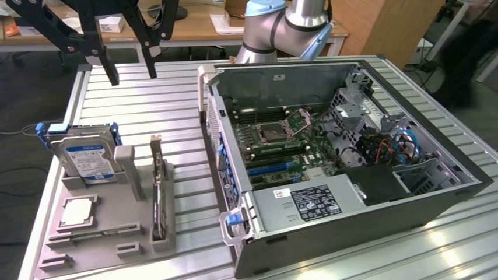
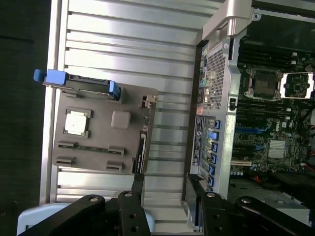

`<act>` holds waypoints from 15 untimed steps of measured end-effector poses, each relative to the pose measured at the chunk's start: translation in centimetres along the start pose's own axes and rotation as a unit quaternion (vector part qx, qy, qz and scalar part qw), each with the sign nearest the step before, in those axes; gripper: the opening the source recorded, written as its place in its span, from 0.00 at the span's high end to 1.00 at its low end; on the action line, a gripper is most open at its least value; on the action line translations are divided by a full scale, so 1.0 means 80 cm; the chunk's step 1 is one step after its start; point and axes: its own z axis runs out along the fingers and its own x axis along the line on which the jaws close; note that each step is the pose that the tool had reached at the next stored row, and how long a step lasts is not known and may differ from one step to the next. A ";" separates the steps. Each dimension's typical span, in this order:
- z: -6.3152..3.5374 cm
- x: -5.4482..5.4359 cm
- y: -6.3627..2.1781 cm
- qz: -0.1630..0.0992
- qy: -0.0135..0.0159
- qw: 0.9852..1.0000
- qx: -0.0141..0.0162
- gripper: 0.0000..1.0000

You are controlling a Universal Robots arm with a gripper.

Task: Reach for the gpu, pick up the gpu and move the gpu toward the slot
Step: 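Pick up the gpu and move the gpu toward the slot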

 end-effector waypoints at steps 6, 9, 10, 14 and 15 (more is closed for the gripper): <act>0.000 0.000 0.000 0.000 -0.001 1.000 0.001 0.53; 0.000 0.000 0.000 0.000 -0.001 1.000 0.001 0.53; 0.000 0.000 0.000 0.000 -0.001 1.000 0.001 0.53; 0.000 0.000 0.000 0.000 -0.001 1.000 0.001 0.53; 0.000 0.000 0.000 0.000 -0.001 1.000 0.001 0.53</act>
